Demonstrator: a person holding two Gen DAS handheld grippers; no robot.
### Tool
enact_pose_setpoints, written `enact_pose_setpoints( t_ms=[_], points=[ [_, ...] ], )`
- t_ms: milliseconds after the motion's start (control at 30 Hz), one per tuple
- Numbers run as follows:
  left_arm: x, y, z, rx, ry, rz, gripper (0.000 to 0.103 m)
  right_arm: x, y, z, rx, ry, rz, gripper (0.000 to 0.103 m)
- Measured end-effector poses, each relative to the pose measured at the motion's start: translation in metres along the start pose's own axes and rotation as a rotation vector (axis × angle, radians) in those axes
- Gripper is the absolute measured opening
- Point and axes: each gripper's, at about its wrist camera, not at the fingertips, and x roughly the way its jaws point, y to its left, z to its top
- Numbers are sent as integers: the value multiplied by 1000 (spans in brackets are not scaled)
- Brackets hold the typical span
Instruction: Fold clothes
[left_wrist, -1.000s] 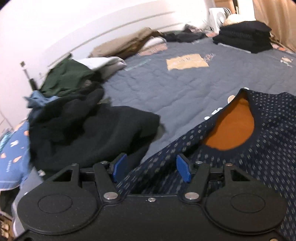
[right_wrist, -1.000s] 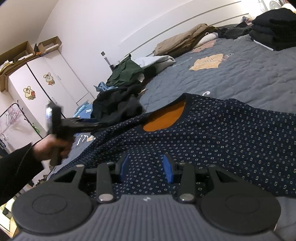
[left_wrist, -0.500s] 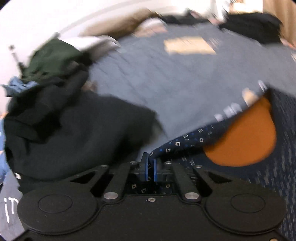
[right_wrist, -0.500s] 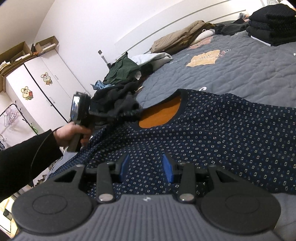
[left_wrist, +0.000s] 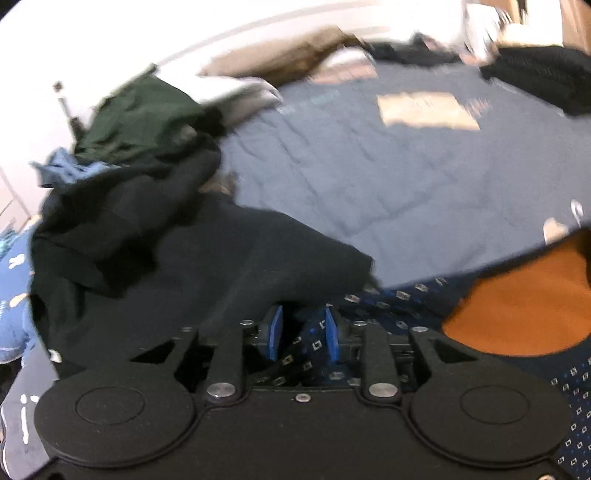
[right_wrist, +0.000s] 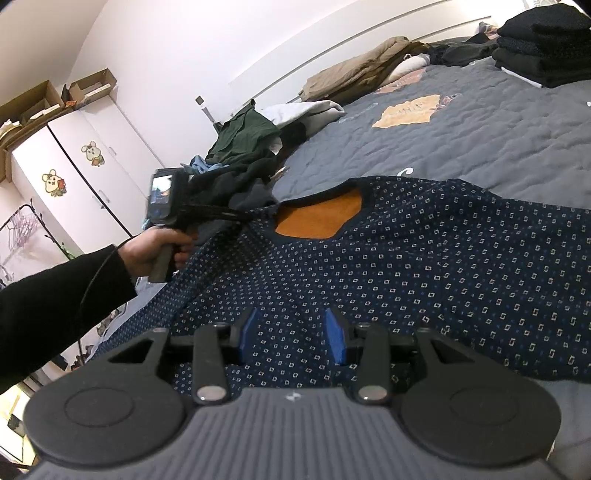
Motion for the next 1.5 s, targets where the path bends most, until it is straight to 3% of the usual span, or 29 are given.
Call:
enact_pose_setpoints(
  t_ms=[67, 133, 267, 500, 733, 933, 967, 1067, 1200, 1500],
  points=[
    [-13, 16, 1, -54, -27, 65, 38, -1, 0, 2, 1, -5, 3, 40],
    [-29, 32, 0, -109, -33, 49, 40, -2, 2, 3, 1, -11, 8, 40],
    [-78, 41, -25, -157, -33, -51, 41, -2, 3, 6, 2, -16, 14, 40],
    [-163, 54, -125, -291, 42, -205, 41, -6, 15, 9, -14, -38, 33, 40],
    [-154, 62, -197, -597, 159, -386, 41, -6, 32, 12, -38, -49, 52, 40],
    [-123, 53, -203, -725, 143, -431, 41, 1, 40, 8, -63, -31, 55, 40],
    [-117, 50, -202, -727, 144, -428, 39, 3, 40, 8, -65, -25, 53, 40],
    [-107, 44, -199, -689, 145, -414, 7, 5, 36, 5, -66, -9, 44, 40],
    [-115, 57, -195, -638, 105, -377, 3, 4, 32, 4, -62, -5, 40, 40],
    [-153, 70, -213, -669, 109, -353, 0, 2, 36, 5, -66, -7, 48, 40]
  ],
)
